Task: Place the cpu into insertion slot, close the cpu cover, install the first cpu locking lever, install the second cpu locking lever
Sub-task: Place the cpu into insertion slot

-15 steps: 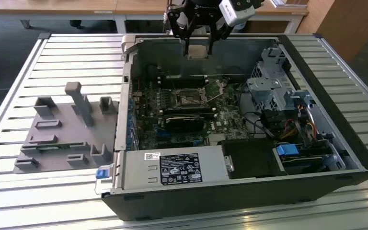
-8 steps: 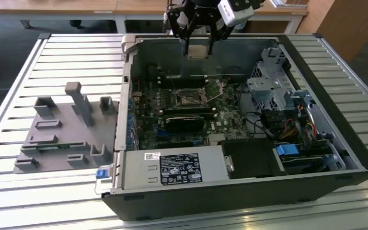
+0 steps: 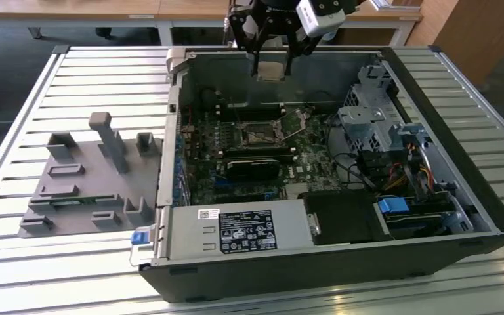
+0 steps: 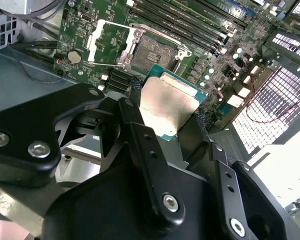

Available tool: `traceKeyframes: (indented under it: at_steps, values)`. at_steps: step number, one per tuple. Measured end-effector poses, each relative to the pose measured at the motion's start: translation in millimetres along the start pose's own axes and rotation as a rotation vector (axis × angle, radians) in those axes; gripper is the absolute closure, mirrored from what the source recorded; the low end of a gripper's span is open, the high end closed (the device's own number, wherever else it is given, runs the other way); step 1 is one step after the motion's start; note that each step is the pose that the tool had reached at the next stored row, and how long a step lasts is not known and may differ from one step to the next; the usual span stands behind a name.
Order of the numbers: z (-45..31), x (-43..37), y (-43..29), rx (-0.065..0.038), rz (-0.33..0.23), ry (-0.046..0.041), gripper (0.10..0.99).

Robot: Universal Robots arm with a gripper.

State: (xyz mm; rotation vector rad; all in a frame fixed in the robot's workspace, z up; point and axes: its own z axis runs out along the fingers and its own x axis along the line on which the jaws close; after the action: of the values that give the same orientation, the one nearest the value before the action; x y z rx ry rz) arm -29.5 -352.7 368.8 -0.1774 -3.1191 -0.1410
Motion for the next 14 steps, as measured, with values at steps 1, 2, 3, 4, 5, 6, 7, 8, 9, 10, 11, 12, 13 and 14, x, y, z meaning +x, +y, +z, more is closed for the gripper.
traceKeyframes:
  at_steps: [1, 2, 3, 4, 5, 6, 7, 8, 9, 10, 11, 12, 13, 14]
  values:
    - [0.0, 0.0, 0.0, 0.000, 0.005, -0.0004, 0.545]
    - [0.1, 0.0, 0.0, 0.000, 0.010, -0.0009, 0.545]
    - [0.1, 0.0, 0.1, 0.000, 0.014, -0.0013, 0.545]
    - [0.2, 0.0, 0.1, 0.000, 0.019, -0.0017, 0.545]
    - [0.2, 0.0, 0.2, 0.000, 0.024, -0.0022, 0.545]
    - [0.3, 0.0, 0.2, -0.001, 0.029, -0.0026, 0.545]
    - [0.3, 0.0, 0.3, -0.001, 0.033, -0.0030, 0.545]
    - [0.3, 0.0, 0.3, -0.001, 0.038, -0.0034, 0.545]
    - [0.3, 0.0, 0.3, -0.001, 0.043, -0.0038, 0.545]
    - [0.4, 0.0, 0.4, -0.001, 0.048, -0.0044, 0.545]
    - [0.4, 0.0, 0.4, -0.001, 0.053, -0.0048, 0.545]
    - [0.4, 0.0, 0.4, -0.001, 0.058, -0.0052, 0.545]
    - [0.5, 0.0, 0.4, -0.001, 0.063, -0.0057, 0.545]
    - [0.5, 0.0, 0.5, -0.001, 0.068, -0.0061, 0.545]
